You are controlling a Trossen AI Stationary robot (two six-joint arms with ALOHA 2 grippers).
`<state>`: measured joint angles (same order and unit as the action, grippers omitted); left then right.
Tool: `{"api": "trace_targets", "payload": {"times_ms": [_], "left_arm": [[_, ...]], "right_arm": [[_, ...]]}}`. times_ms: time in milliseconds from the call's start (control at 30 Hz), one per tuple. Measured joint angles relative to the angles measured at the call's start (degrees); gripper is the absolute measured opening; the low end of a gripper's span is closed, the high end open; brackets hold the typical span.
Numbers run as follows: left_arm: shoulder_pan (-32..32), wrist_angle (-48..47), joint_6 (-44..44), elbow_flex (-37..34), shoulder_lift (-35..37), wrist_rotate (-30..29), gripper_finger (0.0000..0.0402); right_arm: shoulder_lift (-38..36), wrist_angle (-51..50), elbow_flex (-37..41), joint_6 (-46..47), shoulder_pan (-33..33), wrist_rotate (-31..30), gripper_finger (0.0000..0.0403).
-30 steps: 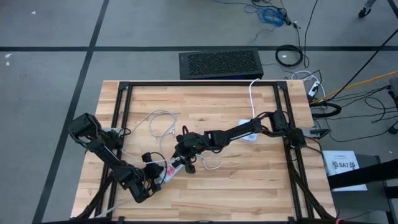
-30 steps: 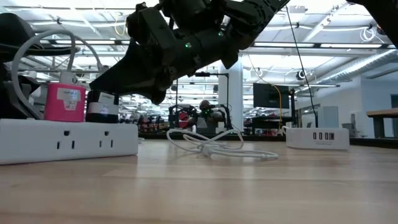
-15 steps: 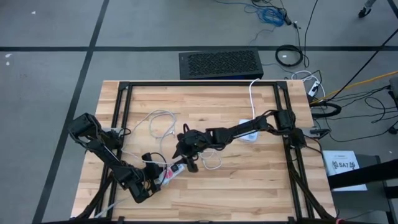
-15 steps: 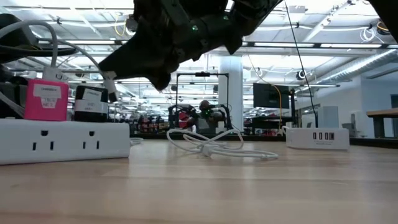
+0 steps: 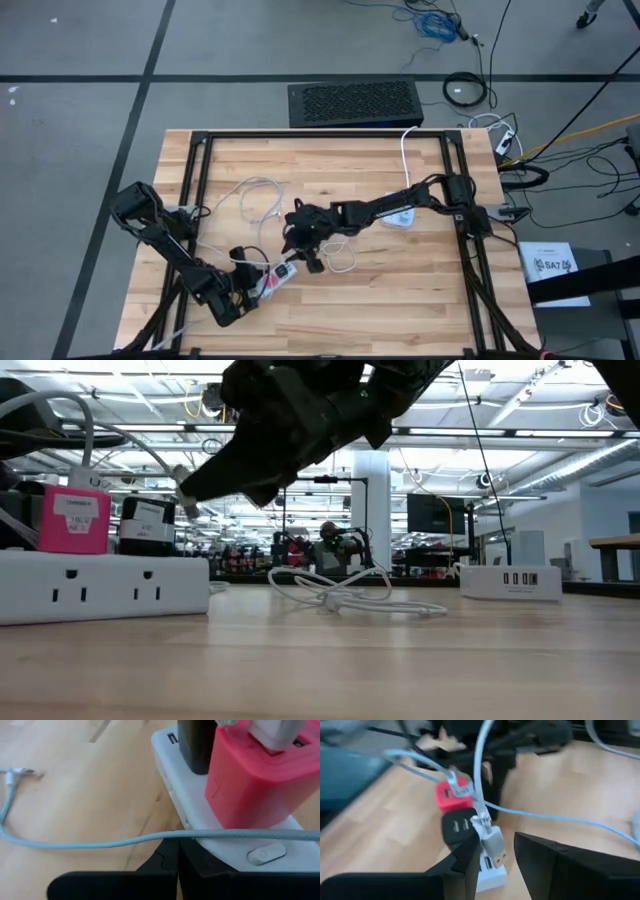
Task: Insert USB
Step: Insert the top right white cable charger into the black adapter charger
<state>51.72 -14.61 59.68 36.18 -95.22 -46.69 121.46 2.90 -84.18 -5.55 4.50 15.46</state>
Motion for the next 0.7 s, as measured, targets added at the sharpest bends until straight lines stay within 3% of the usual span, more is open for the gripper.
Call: {"api": "trace_targets", "payload": {"times_ms": [167,300,467,700], "left_arm": [[-0.1,3.2,-4.4,0.0,0.0,1.5,0.0],[-0.1,3.7,-5.1,0.0,0.0,2.3,0.0],[-0.1,3.8,-5.1,0.0,0.0,3.0,0.0],[-1.2,5.2,-7.6,0.0,0.0,5.0,0.0]], "right_arm": [[-0.1,0.1,-1.3,-1.2,-2.9,16.6,0.0109],[-0.1,-0.3,-2.6,-0.4,-5.2,25.2,0.0109],[0.9,-1.5,-6.1,2.0,-6.2,29.3,0.0109],[6.3,-6.7,-13.6,5.2,-4.3,29.8,0.0109]]}}
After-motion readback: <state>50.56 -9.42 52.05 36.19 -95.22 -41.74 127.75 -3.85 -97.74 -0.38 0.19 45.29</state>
